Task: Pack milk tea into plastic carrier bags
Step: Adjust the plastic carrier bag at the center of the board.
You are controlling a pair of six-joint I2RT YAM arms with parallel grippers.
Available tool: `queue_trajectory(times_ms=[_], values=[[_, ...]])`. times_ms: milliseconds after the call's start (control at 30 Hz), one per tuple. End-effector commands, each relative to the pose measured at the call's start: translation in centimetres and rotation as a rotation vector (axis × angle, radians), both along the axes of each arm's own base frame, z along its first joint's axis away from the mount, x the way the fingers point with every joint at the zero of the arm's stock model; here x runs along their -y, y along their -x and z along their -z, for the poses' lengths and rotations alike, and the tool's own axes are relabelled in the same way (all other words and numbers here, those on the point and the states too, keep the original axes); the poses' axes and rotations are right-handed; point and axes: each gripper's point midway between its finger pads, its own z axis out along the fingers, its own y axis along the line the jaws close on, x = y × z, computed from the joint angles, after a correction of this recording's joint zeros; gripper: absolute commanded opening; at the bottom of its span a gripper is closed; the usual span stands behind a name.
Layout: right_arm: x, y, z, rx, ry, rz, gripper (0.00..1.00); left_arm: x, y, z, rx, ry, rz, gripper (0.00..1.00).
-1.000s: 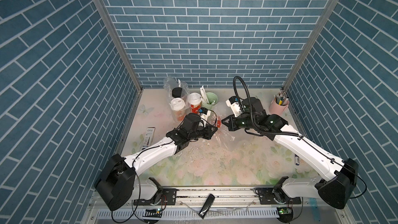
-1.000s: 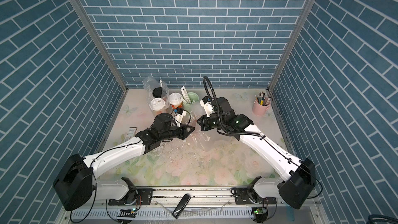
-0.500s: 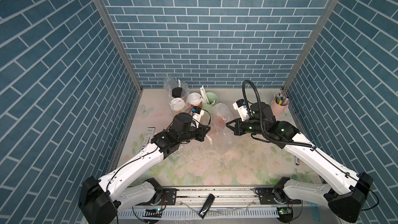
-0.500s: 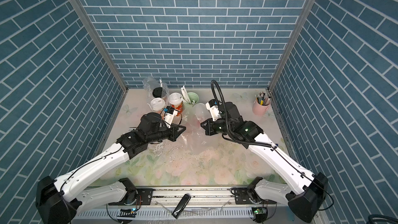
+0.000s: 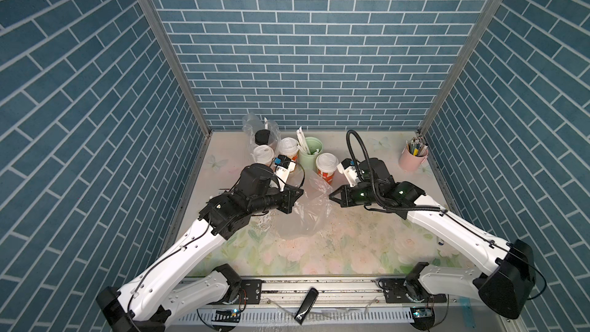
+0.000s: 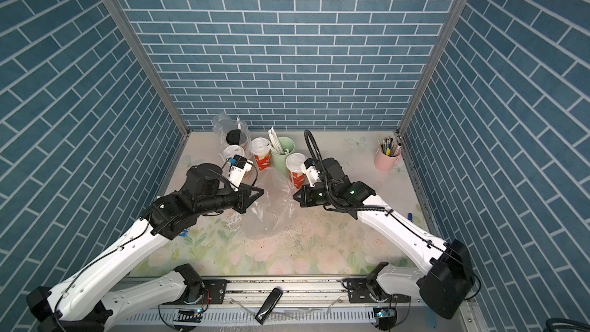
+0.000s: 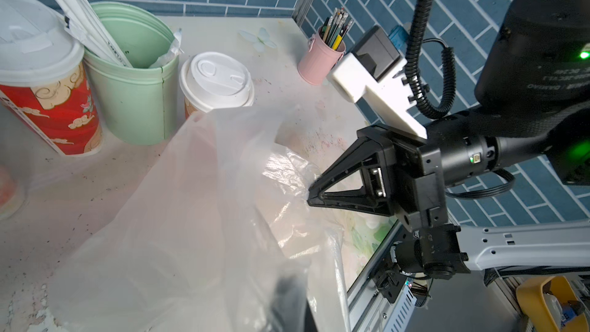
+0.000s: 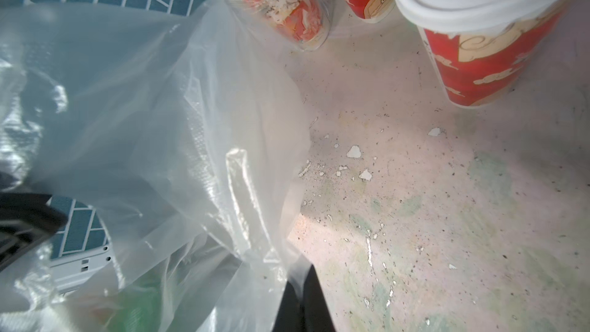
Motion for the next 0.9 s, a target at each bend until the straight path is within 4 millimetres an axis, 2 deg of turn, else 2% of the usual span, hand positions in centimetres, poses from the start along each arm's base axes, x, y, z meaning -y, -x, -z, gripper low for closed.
queue_trajectory(times_ms=[0, 67, 133, 200, 300, 567, 667, 867], values=[[-1.1, -0.1, 1.9, -0.071, 0.024, -0.03, 0.16, 1.0, -0.4, 3.1, -0.087, -0.087, 0.038, 0.0], [-1.2, -0.4, 3.3, -0.106, 0.08, -0.037, 0.35, 1.6, -1.1, 4.7, -0.127, -0.136, 0.046, 0.0], [-1.1, -0.6, 3.4, -0.108, 0.11, -0.045, 0.49, 1.9, -1.6, 6.0, -0.154, -0.185, 0.055, 0.0], [-1.0, -0.8, 2.9, -0.088, 0.125, -0.05, 0.58, 2.3, -2.1, 6.8, -0.165, -0.219, 0.073, 0.0], [-0.2, -1.3, 1.6, -0.035, 0.161, -0.048, 0.67, 2.9, -2.8, 7.6, -0.176, -0.257, 0.096, 0.0], [2.7, -3.3, -0.3, 0.064, 0.286, 0.008, 0.73, 4.0, -3.7, 8.6, -0.194, -0.283, 0.133, 0.0], [3.9, -4.9, -0.8, 0.101, 0.341, 0.041, 0.73, 3.7, -3.6, 8.9, -0.204, -0.297, 0.131, 0.0], [6.2, -9.5, -2.0, 0.2, 0.499, 0.111, 0.73, 2.5, -3.5, 9.3, -0.208, -0.307, 0.101, 0.0]])
